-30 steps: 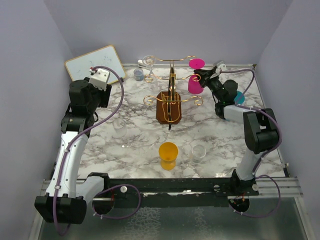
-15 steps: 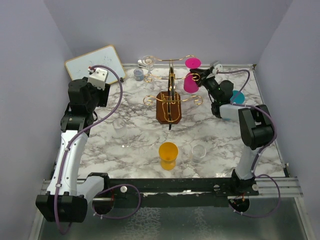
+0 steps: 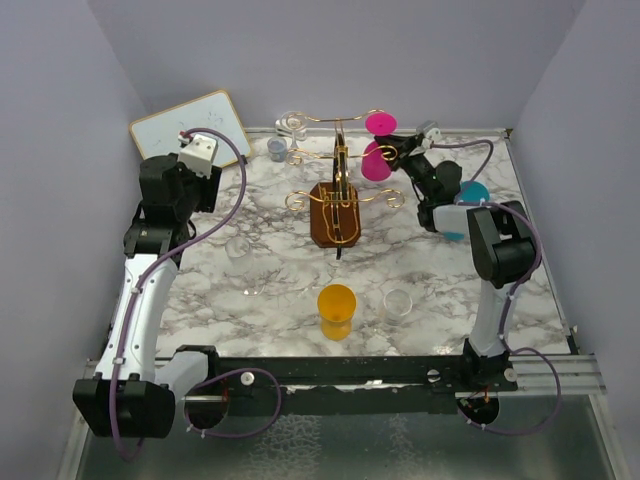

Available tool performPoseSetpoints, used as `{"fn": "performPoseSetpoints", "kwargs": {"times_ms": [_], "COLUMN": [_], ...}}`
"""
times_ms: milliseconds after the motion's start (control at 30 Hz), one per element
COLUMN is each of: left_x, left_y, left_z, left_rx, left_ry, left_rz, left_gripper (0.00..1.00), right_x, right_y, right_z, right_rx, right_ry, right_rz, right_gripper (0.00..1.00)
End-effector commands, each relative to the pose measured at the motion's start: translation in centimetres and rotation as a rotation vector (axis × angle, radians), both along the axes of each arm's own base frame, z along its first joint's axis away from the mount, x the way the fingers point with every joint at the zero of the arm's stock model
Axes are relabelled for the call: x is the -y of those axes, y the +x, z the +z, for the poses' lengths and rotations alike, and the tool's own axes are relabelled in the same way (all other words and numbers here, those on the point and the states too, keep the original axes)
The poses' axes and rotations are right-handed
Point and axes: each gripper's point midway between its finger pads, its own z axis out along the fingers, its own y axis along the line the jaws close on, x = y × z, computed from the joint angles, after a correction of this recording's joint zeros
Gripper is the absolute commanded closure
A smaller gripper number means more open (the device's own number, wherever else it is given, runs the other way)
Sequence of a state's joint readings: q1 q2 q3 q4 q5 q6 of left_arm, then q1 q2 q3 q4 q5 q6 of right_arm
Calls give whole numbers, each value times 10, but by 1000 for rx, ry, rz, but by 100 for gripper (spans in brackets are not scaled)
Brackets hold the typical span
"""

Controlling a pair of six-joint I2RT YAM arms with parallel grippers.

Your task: Place the wine glass upside down on the wine glass rack

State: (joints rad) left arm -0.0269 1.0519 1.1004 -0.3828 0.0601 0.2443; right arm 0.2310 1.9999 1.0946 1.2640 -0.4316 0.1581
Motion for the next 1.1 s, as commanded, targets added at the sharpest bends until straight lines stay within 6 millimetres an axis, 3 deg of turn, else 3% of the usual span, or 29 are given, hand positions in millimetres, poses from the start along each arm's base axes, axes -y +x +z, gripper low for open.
{"fn": "performPoseSetpoints", "kwargs": {"times_ms": [0,200,433,733,1067], "left_x": [5,18,20,20,19], "left_y": [5,3,4,6,9], "left_z": [10,18,19,19,17], "left_rx": [26,9,0,-5,-8], "left_ry": [-28,-80,-82,-89,-85], "left_rz": [-22,-86,-104,-104,-102], "left_gripper": [45,45,45,45,45], "right_x": [-15,-7,-13,-8,-12], "right_y": [-14,-18,-21,-9,2], "right_z": [8,3,3,-8,-5], "right_rx": [86,95,124,81,49], "right_ry": [-6,-4,-39,-79,-64], "right_rz": [81,131,224,312,340], "right_gripper": [99,99,99,99,99]}}
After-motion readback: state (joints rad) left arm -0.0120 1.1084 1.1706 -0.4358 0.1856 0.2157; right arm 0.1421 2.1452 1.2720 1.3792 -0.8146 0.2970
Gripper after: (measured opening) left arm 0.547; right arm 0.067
